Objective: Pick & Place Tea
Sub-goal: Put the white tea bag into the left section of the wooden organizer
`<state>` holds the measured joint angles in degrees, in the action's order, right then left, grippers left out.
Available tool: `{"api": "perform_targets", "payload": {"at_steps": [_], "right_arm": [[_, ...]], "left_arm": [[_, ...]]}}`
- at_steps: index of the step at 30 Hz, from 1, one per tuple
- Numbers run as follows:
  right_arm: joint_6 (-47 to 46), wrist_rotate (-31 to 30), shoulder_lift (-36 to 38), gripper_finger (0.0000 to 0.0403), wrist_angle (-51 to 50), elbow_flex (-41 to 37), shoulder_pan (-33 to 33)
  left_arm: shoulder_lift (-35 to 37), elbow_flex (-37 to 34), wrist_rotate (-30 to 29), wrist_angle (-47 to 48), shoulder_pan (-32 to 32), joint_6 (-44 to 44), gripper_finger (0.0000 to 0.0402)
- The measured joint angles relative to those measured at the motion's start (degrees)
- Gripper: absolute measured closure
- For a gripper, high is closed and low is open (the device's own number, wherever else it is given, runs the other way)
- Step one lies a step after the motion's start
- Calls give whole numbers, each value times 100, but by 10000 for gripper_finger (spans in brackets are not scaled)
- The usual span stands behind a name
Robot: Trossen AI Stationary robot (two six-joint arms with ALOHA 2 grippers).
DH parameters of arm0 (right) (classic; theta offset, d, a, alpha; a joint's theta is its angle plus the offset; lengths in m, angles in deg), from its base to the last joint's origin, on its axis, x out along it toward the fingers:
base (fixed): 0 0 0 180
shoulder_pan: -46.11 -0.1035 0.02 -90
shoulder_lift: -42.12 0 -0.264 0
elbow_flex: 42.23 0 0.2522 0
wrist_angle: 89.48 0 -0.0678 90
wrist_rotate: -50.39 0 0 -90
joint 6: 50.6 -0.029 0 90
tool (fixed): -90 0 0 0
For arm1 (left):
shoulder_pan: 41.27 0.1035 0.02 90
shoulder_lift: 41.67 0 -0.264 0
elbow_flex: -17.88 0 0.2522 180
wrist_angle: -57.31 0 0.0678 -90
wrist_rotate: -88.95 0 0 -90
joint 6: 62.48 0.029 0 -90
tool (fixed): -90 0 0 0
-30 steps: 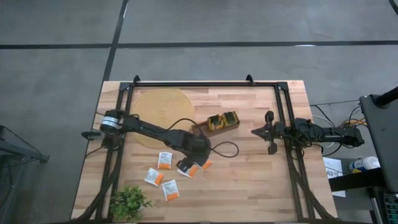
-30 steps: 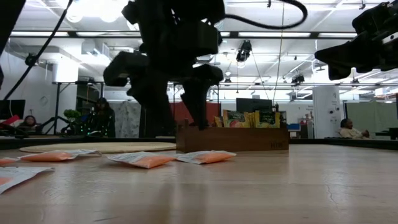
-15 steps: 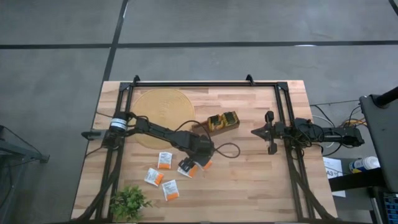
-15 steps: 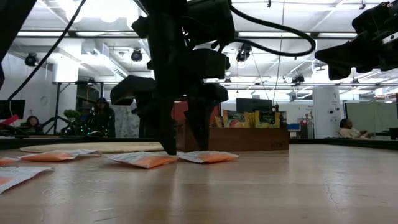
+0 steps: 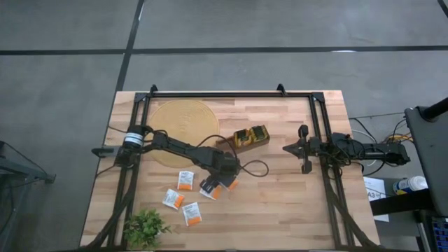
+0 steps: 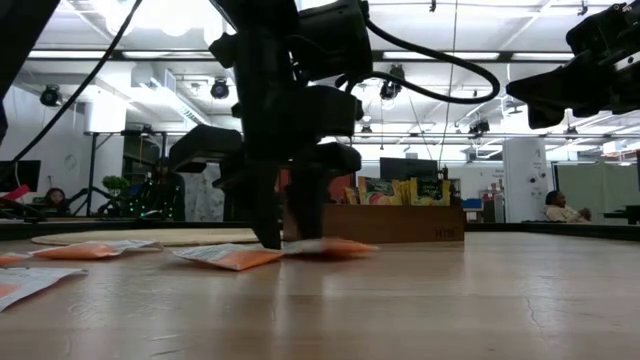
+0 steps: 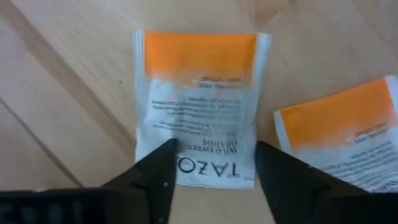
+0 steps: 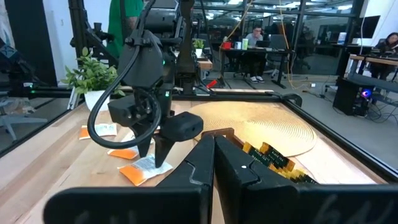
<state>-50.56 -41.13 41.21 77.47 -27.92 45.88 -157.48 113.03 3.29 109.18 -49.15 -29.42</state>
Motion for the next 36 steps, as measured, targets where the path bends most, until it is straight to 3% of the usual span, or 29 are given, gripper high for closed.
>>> {"api": "perform_targets", "payload": {"at_steps": [9, 18, 24, 36], "right_arm": [[0, 0, 0, 394, 0, 0, 0], [0, -1, 0, 394, 0, 0, -1], [0, -1, 0, 394, -1, 0, -1], [0, -2, 1, 394, -2, 0, -1]], "left_arm": [[0, -3, 86, -11, 27, 11, 315], [0, 64, 10, 78, 33, 4, 376], [79, 390, -475, 596, 90, 141, 399], [284, 1767, -2339, 1884, 451, 1042, 401]]}}
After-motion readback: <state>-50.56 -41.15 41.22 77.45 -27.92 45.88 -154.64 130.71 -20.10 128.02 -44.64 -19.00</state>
